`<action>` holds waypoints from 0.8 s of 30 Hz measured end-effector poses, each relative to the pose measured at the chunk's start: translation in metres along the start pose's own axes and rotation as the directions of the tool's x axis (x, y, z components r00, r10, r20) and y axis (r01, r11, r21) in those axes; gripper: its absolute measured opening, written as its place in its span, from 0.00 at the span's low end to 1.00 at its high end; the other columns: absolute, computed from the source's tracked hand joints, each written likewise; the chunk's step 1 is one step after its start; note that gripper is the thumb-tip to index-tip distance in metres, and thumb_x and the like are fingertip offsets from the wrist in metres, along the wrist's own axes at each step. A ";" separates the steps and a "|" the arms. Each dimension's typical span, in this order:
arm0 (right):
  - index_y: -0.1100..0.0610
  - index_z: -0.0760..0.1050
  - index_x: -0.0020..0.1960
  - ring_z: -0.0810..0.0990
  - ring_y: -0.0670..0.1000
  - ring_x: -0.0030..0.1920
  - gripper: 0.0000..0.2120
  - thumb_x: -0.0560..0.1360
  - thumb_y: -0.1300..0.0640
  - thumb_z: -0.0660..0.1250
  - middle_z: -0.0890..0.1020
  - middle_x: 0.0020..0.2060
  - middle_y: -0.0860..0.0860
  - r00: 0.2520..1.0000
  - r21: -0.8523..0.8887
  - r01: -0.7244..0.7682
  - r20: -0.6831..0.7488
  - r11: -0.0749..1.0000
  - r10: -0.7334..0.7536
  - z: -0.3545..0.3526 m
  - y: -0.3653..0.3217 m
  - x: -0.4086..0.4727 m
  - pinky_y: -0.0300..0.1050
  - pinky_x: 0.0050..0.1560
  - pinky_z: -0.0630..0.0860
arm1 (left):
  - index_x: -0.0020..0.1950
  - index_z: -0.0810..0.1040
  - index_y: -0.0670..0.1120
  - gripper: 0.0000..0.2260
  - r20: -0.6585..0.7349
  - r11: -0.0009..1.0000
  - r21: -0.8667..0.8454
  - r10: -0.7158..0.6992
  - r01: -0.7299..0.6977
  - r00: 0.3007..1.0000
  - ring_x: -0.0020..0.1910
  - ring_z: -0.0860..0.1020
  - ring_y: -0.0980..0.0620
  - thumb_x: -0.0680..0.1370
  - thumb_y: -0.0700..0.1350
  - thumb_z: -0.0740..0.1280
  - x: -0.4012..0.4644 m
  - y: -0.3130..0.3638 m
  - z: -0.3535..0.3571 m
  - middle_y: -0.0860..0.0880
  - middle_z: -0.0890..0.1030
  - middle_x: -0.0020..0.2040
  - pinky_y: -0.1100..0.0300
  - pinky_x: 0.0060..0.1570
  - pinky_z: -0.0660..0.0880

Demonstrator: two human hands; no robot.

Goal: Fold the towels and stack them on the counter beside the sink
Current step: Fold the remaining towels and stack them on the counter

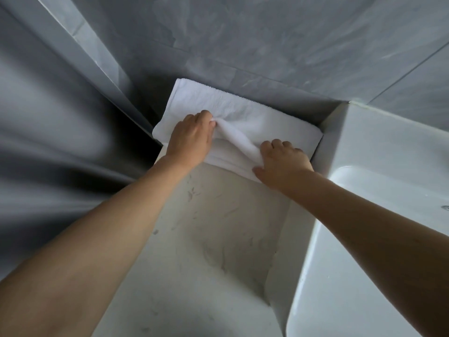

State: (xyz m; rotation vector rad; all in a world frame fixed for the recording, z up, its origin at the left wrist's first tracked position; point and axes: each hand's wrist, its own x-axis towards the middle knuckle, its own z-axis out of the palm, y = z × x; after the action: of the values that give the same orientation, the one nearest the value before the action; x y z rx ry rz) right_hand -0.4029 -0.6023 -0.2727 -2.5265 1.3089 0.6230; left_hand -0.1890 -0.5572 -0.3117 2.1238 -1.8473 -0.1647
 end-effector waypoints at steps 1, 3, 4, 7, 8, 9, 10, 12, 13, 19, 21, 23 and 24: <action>0.58 0.66 0.65 0.74 0.58 0.58 0.21 0.80 0.43 0.57 0.73 0.58 0.57 0.999 0.027 -0.030 -0.012 0.999 0.031 -0.002 0.004 0.003 0.50 0.48 0.70 | 0.47 0.73 0.38 0.13 0.004 1.000 0.001 0.017 -0.017 1.000 0.36 0.73 0.39 0.84 0.46 0.56 0.002 -0.001 0.000 0.42 0.75 0.37 0.51 0.33 0.65; 0.59 0.67 0.63 0.74 0.60 0.56 0.19 0.82 0.45 0.55 0.74 0.56 0.59 0.995 0.095 -0.089 -0.038 0.991 0.093 -0.006 0.012 0.008 0.50 0.44 0.68 | 0.47 0.73 0.39 0.16 0.024 0.990 0.063 0.125 -0.126 0.992 0.35 0.73 0.41 0.83 0.50 0.55 0.001 -0.006 -0.003 0.43 0.76 0.37 0.51 0.31 0.66; 0.60 0.67 0.62 0.74 0.61 0.56 0.17 0.82 0.47 0.56 0.74 0.56 0.59 0.992 0.135 -0.097 -0.067 0.986 0.107 -0.008 0.015 0.009 0.50 0.44 0.68 | 0.48 0.73 0.39 0.16 0.058 0.980 0.096 0.169 -0.174 0.984 0.36 0.73 0.41 0.81 0.51 0.56 -0.002 -0.012 -0.005 0.43 0.76 0.38 0.50 0.32 0.68; 0.62 0.68 0.57 0.74 0.63 0.55 0.13 0.80 0.53 0.60 0.73 0.55 0.60 0.969 0.224 -0.057 -0.221 0.973 0.107 -0.012 0.021 0.010 0.50 0.44 0.68 | 0.56 0.75 0.42 0.16 0.151 0.962 0.177 0.181 -0.207 0.972 0.48 0.75 0.40 0.73 0.50 0.62 -0.012 -0.033 -0.006 0.44 0.78 0.51 0.48 0.43 0.72; 0.63 0.68 0.57 0.74 0.63 0.55 0.12 0.80 0.55 0.60 0.72 0.56 0.60 0.961 0.258 -0.036 -0.255 0.966 0.103 -0.013 0.021 0.010 0.50 0.44 0.69 | 0.60 0.75 0.42 0.19 0.162 0.965 0.194 0.146 -0.177 0.976 0.54 0.75 0.39 0.71 0.48 0.65 -0.013 -0.039 -0.007 0.44 0.77 0.56 0.46 0.49 0.74; 0.64 0.68 0.58 0.73 0.63 0.56 0.12 0.79 0.56 0.61 0.71 0.58 0.60 0.959 0.307 -0.023 -0.261 0.951 0.108 -0.014 0.021 0.010 0.50 0.47 0.69 | 0.62 0.76 0.42 0.20 0.151 0.975 0.180 0.101 -0.128 0.983 0.59 0.75 0.38 0.71 0.45 0.68 -0.013 -0.045 -0.006 0.43 0.77 0.61 0.44 0.56 0.74; 0.65 0.67 0.60 0.72 0.63 0.58 0.14 0.79 0.57 0.62 0.70 0.61 0.61 0.964 0.363 -0.024 -0.237 0.932 0.118 -0.014 0.023 0.010 0.51 0.50 0.70 | 0.65 0.76 0.42 0.20 0.131 0.990 0.129 0.039 -0.056 0.991 0.64 0.74 0.38 0.73 0.41 0.69 -0.011 -0.046 -0.008 0.42 0.76 0.65 0.43 0.61 0.73; 0.66 0.64 0.63 0.72 0.64 0.61 0.17 0.79 0.58 0.63 0.68 0.64 0.62 0.981 0.422 -0.072 -0.135 0.904 0.141 -0.011 0.028 0.012 0.52 0.54 0.70 | 0.68 0.76 0.41 0.19 0.105 0.988 -0.042 -0.142 0.147 0.984 0.65 0.75 0.38 0.77 0.37 0.65 -0.007 -0.037 -0.019 0.40 0.77 0.66 0.44 0.64 0.73; 0.66 0.65 0.62 0.73 0.64 0.61 0.16 0.79 0.59 0.64 0.70 0.63 0.63 0.982 0.423 -0.107 -0.099 0.900 0.163 -0.009 0.030 0.012 0.51 0.53 0.70 | 0.67 0.76 0.41 0.17 0.088 0.967 -0.113 -0.217 0.227 0.972 0.61 0.77 0.37 0.78 0.36 0.63 -0.003 -0.028 -0.025 0.40 0.80 0.62 0.45 0.60 0.75; 0.58 0.66 0.54 0.74 0.50 0.39 0.06 0.78 0.61 0.58 0.74 0.41 0.49 0.835 0.883 -0.048 -0.221 0.467 0.504 -0.038 0.022 -0.008 0.33 0.34 0.70 | 0.50 0.78 0.42 0.09 -0.079 0.759 -0.527 -0.491 0.382 0.867 0.40 0.74 0.52 0.77 0.35 0.58 0.003 0.035 -0.073 0.51 0.79 0.42 0.64 0.40 0.67; 0.53 0.70 0.55 0.76 0.44 0.39 0.08 0.77 0.60 0.59 0.77 0.41 0.44 0.812 0.970 0.024 -0.160 0.241 0.561 -0.054 0.018 -0.025 0.33 0.31 0.70 | 0.46 0.77 0.46 0.08 0.029 0.603 -0.690 -0.530 0.401 0.847 0.36 0.72 0.57 0.78 0.37 0.59 -0.004 0.047 -0.087 0.55 0.77 0.38 0.62 0.39 0.68; 0.50 0.77 0.53 0.80 0.47 0.42 0.08 0.78 0.59 0.61 0.81 0.42 0.44 0.831 0.996 0.082 -0.078 0.018 0.550 -0.069 0.014 -0.053 0.36 0.31 0.75 | 0.46 0.79 0.47 0.07 0.068 0.520 -0.764 -0.524 0.382 0.849 0.37 0.72 0.58 0.79 0.39 0.62 -0.025 0.062 -0.102 0.54 0.78 0.39 0.62 0.40 0.70; 0.50 0.79 0.52 0.81 0.48 0.44 0.08 0.78 0.59 0.63 0.82 0.41 0.44 0.849 0.992 0.102 -0.047 -0.076 0.526 -0.075 0.012 -0.070 0.39 0.34 0.79 | 0.48 0.80 0.46 0.07 0.072 0.493 -0.783 -0.533 0.379 0.843 0.39 0.74 0.58 0.79 0.40 0.63 -0.039 0.070 -0.108 0.54 0.80 0.41 0.62 0.42 0.72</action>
State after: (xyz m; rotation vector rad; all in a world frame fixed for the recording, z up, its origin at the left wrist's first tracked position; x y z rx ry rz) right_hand -0.4288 -0.5873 -0.1740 -1.0524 1.4311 -0.8333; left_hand -0.2295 -0.5094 -0.1932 1.8072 -0.7726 -0.7305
